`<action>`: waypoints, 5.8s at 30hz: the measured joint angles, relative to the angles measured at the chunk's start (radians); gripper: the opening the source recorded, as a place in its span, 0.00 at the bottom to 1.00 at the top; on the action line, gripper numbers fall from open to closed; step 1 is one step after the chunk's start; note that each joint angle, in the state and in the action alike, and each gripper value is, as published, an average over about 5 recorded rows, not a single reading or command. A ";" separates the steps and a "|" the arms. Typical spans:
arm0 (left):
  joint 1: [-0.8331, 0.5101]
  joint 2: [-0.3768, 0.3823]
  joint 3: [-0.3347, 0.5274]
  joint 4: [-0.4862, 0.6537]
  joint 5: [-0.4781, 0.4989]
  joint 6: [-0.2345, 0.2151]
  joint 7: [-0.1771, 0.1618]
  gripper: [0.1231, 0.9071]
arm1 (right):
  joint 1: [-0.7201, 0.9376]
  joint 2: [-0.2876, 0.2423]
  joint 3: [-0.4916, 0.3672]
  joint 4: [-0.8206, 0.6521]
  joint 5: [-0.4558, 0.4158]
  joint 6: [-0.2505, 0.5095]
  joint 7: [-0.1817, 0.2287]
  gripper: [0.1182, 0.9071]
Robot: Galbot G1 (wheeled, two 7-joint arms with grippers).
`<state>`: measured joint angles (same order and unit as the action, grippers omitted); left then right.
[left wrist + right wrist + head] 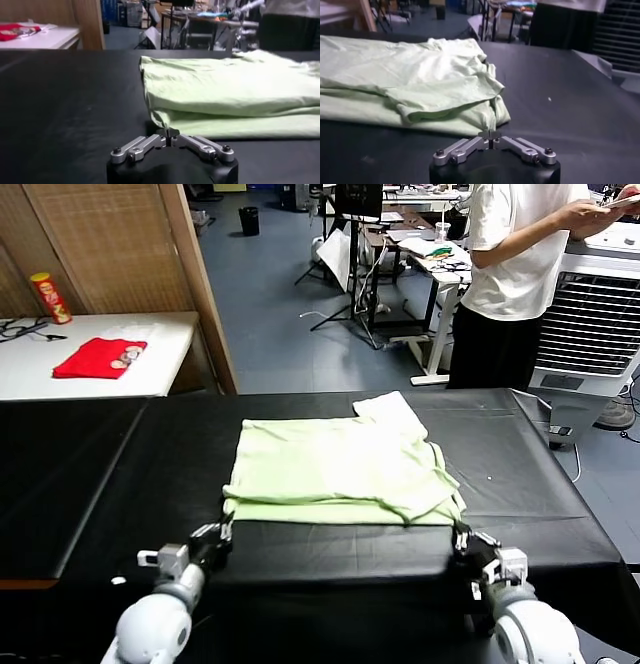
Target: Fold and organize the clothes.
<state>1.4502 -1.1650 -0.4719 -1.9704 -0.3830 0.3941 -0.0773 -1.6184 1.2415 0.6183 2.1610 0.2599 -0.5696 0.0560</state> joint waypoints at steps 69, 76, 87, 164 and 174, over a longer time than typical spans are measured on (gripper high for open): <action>-0.630 0.054 0.203 0.462 -0.246 0.075 -0.108 0.86 | 1.063 -0.074 -0.395 -0.894 0.193 0.026 -0.013 0.86; -0.737 0.043 0.248 0.581 -0.310 0.088 -0.096 0.86 | 1.137 -0.034 -0.417 -1.025 0.192 0.039 -0.061 0.86; -0.790 0.046 0.282 0.649 -0.331 0.102 -0.083 0.52 | 1.180 0.022 -0.430 -1.156 0.132 0.045 -0.146 0.69; -0.079 0.235 0.004 -0.071 -0.249 0.043 -0.118 0.85 | 0.473 -0.161 -0.131 -0.212 0.242 -0.020 0.029 0.86; -0.205 0.168 0.048 0.040 -0.326 0.059 -0.130 0.86 | 0.639 -0.093 -0.225 -0.453 0.169 -0.007 -0.013 0.86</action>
<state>1.2457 -0.9971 -0.4236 -1.9301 -0.7091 0.4529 -0.2070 -0.9795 1.1486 0.3936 1.7080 0.4286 -0.5764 0.0433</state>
